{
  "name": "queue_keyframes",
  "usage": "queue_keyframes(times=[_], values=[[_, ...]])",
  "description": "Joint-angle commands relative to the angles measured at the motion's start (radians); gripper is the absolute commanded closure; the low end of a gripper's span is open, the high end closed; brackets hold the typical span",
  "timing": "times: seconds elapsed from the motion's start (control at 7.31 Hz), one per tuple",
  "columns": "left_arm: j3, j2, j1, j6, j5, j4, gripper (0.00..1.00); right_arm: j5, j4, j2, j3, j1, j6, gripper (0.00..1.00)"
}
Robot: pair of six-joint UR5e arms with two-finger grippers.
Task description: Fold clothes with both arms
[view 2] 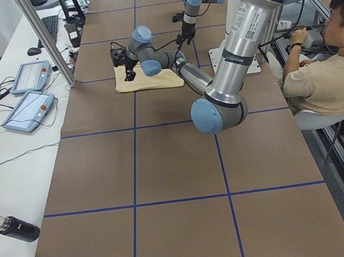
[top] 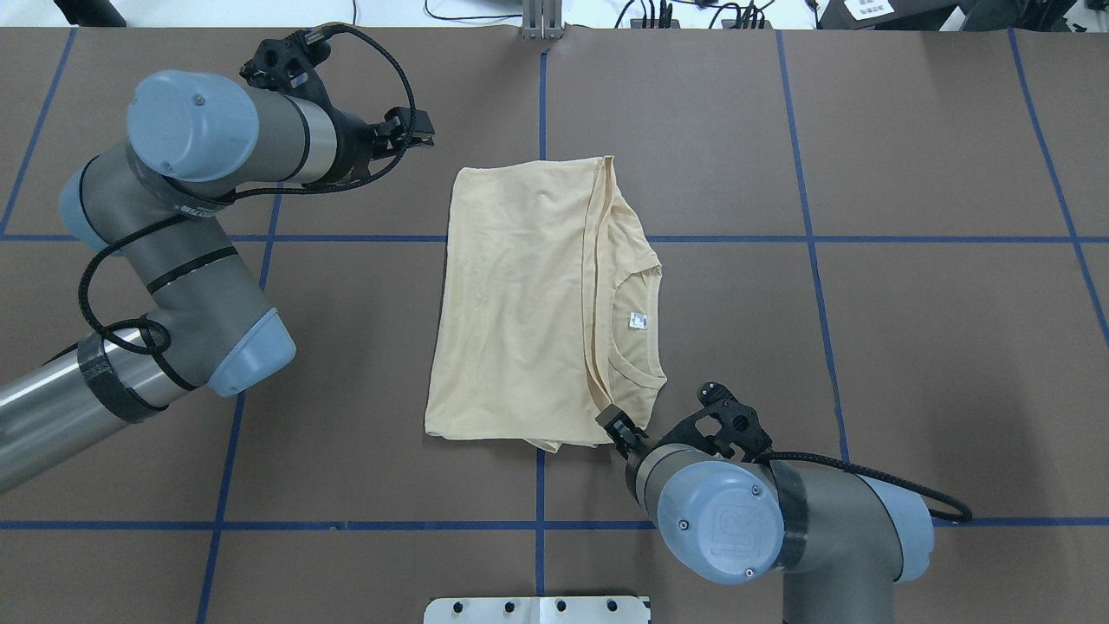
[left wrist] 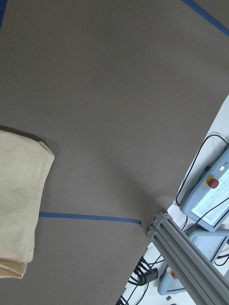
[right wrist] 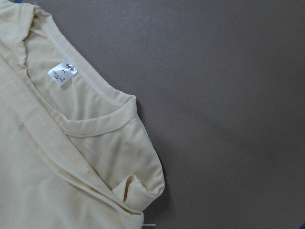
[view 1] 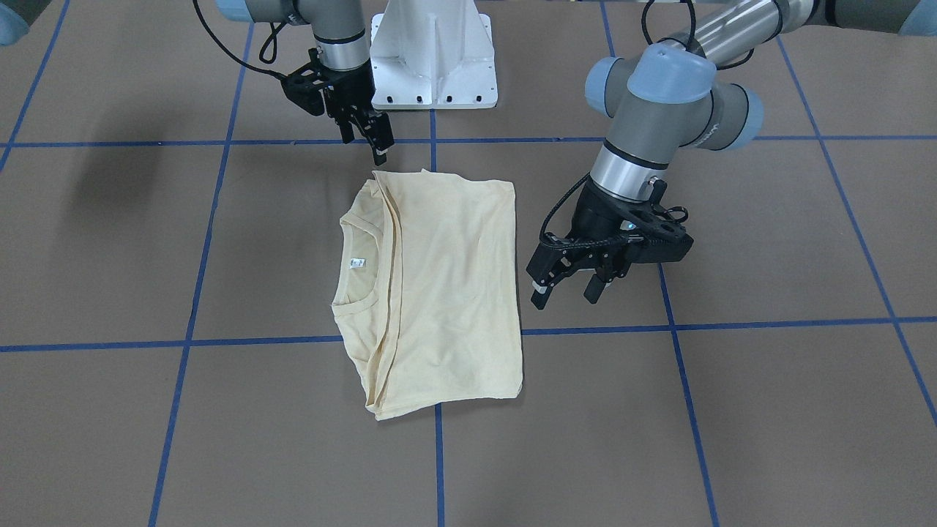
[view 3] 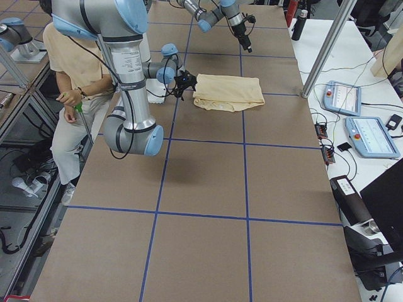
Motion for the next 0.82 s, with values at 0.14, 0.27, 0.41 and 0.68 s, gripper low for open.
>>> queue_keyframes(times=[0.14, 0.27, 0.41, 0.68], values=[[-0.005, 0.002, 0.004, -0.001, -0.001, 0.002, 0.01, -0.062, 0.012, 0.029, -0.049, -0.006, 0.068, 0.00], [-0.006, 0.001, 0.004, -0.003, -0.001, 0.004, 0.01, -0.062, 0.012, 0.045, -0.069, 0.002, 0.038, 0.01], [-0.008, 0.001, 0.004, -0.003, -0.001, 0.004, 0.01, -0.061, 0.013, 0.054, -0.086, 0.011, 0.034, 0.02], [-0.008, -0.002, 0.004, -0.007, -0.001, 0.004, 0.01, -0.061, 0.013, 0.086, -0.144, 0.016, 0.004, 0.04]])
